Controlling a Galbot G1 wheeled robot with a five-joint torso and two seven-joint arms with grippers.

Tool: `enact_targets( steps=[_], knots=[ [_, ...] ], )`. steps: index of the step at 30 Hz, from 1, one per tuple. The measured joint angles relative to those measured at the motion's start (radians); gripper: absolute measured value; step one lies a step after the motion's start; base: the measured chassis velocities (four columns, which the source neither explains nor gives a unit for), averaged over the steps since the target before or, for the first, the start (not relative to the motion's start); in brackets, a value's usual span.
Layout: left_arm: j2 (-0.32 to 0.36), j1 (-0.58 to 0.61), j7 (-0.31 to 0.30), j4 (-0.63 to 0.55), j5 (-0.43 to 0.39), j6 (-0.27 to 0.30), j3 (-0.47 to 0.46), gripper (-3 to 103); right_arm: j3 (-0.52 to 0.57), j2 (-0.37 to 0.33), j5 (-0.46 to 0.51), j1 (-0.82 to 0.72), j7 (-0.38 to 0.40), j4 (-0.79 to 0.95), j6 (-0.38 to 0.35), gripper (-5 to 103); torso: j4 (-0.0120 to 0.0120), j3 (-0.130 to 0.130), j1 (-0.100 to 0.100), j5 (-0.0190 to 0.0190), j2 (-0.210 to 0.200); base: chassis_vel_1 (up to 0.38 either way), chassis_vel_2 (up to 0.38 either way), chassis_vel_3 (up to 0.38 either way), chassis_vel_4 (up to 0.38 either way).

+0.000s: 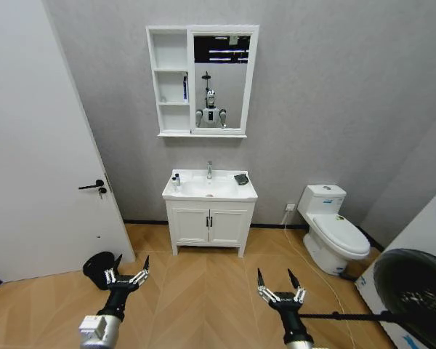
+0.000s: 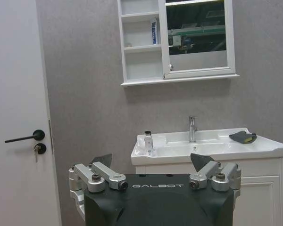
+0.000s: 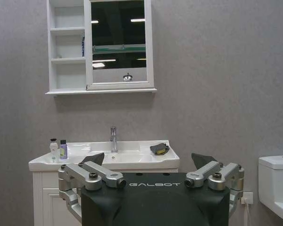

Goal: Move facial cleanser and shampoo from washbasin to cabinet, then wipe washbasin with towel.

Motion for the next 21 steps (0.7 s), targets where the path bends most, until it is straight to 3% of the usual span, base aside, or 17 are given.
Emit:
enact_targets(
  steps=[21],
  knots=[
    [-0.002, 0.016, -0.001, -0.023, 0.007, 0.001, 0.013, 92, 0.000, -0.005, 0.008, 0.000, 0.001, -0.006, -0.002, 100, 0.0000, 0.000, 0.000, 0.0000, 0.000, 0.000, 0.000, 0.000, 0.000]
  ],
)
